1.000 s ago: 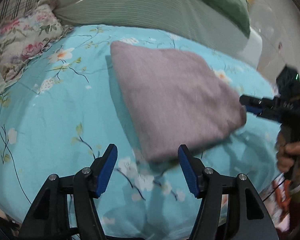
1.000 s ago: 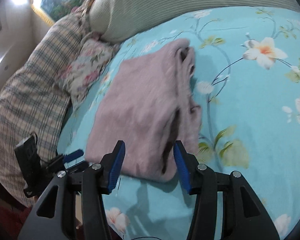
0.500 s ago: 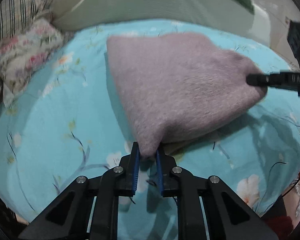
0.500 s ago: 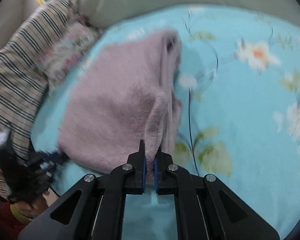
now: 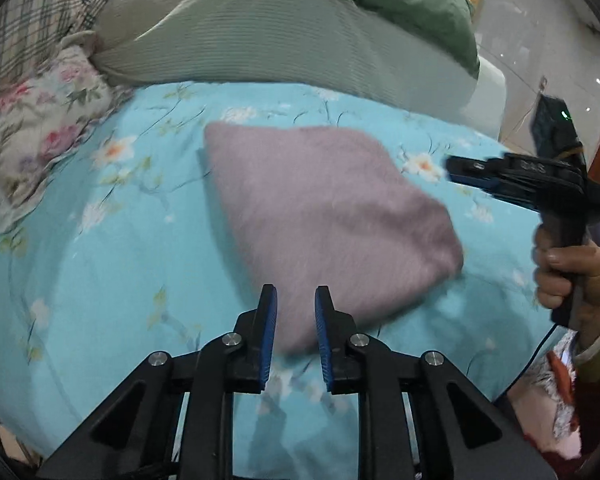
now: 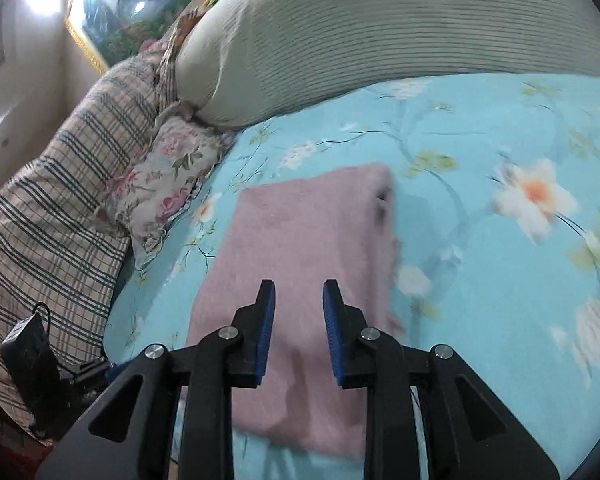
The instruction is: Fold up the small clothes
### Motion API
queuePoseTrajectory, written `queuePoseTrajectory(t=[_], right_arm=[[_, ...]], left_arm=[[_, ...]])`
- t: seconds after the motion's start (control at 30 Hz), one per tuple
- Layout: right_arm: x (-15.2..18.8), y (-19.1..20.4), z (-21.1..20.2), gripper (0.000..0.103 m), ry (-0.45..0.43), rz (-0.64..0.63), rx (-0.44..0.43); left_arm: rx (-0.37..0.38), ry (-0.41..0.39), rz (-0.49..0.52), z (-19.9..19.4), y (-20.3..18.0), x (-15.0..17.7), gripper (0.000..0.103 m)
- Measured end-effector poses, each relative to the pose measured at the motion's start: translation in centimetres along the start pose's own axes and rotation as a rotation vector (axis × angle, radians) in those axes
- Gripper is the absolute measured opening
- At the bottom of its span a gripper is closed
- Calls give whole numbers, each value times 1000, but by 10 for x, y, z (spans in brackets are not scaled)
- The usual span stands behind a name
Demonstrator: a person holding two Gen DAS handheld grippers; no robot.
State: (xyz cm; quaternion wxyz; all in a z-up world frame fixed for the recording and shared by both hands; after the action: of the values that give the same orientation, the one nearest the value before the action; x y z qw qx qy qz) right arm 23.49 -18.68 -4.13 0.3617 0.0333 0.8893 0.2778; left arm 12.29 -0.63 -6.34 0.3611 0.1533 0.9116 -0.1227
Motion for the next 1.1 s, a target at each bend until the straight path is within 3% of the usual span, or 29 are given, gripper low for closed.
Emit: queuePoseTrajectory(t=[0.13, 0.2, 0.23, 0.27, 0.37, 0.5, 0.63, 0.73, 0.8, 0.93, 1.1], right_arm=[[-6, -29, 46, 23, 56, 42, 117], [-7, -45, 64, 13, 85, 64, 145], [-8, -54, 70, 2, 88, 70, 158], [-10, -60, 72, 0, 79, 70, 166], [-17, -74, 74, 0, 71, 111, 152], [-18, -66, 72, 0, 69, 75, 169], [-12, -44, 39, 6, 26, 54, 139], [12, -13, 9, 6, 14, -3, 73], [38, -5, -3, 6, 29, -33, 86], [94, -36, -2, 5, 116, -29, 216], [102, -54, -1, 0, 98, 18, 185]], left_arm=[[17, 31, -9, 33, -8, -11, 19], [27, 67, -33, 51, -9, -9, 19], [29, 83, -42, 59, -8, -5, 19], [28, 96, -45, 64, -7, -1, 19], [9, 140, -50, 84, -7, 14, 18], [-13, 126, -58, 88, -8, 14, 18], [-13, 127, -72, 86, -6, 15, 18], [-15, 128, -78, 84, -6, 16, 18], [-18, 128, -77, 83, -6, 15, 18], [-29, 128, -80, 81, -6, 15, 19], [-58, 137, -54, 74, -11, 19, 19]])
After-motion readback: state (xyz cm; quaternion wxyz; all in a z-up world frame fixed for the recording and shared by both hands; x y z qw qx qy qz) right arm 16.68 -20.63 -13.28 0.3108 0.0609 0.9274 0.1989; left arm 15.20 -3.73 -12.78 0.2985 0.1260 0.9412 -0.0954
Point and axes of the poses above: each gripper's, at about its wrist camera, not at the fingertips, and z roughly the way its jaws point, y to its left, x to its underside, the point moved 9 cm from there along z, roughly the way its jaws point, and after that the axes turned 1 degree about z, right-handed, at the moved point
